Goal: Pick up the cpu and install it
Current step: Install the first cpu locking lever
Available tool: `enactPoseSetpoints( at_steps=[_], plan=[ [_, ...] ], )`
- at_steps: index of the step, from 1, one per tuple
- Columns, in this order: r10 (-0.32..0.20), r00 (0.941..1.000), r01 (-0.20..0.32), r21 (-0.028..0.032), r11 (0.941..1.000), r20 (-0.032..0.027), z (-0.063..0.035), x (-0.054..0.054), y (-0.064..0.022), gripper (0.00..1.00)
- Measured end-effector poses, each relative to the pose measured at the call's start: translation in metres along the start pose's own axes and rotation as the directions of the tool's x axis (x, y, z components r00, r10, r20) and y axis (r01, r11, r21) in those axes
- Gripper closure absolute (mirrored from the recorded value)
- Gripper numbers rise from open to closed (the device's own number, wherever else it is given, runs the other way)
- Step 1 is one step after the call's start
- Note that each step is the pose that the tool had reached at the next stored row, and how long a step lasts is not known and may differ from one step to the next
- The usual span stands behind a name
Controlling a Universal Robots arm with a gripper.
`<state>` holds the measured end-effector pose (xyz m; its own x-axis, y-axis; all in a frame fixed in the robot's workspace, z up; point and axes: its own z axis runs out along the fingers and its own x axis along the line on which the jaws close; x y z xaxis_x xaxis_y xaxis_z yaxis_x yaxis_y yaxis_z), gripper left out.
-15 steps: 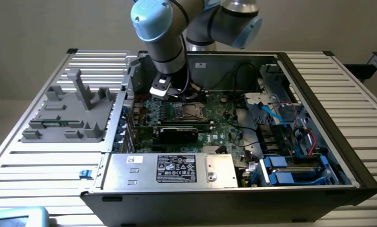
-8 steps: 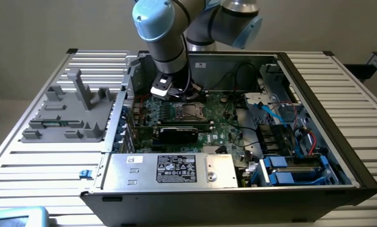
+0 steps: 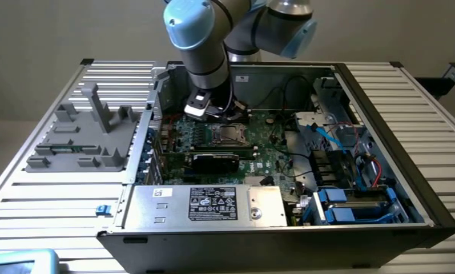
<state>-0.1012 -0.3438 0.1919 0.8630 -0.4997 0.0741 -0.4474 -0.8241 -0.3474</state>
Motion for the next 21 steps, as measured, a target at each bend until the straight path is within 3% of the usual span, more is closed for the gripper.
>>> enactPoseSetpoints(
  at_steps=[21],
  plan=[
    [0.0,1.0,0.0,-0.0012,1.0,0.0008,0.003,0.011,-0.0057,0.89]
  ],
)
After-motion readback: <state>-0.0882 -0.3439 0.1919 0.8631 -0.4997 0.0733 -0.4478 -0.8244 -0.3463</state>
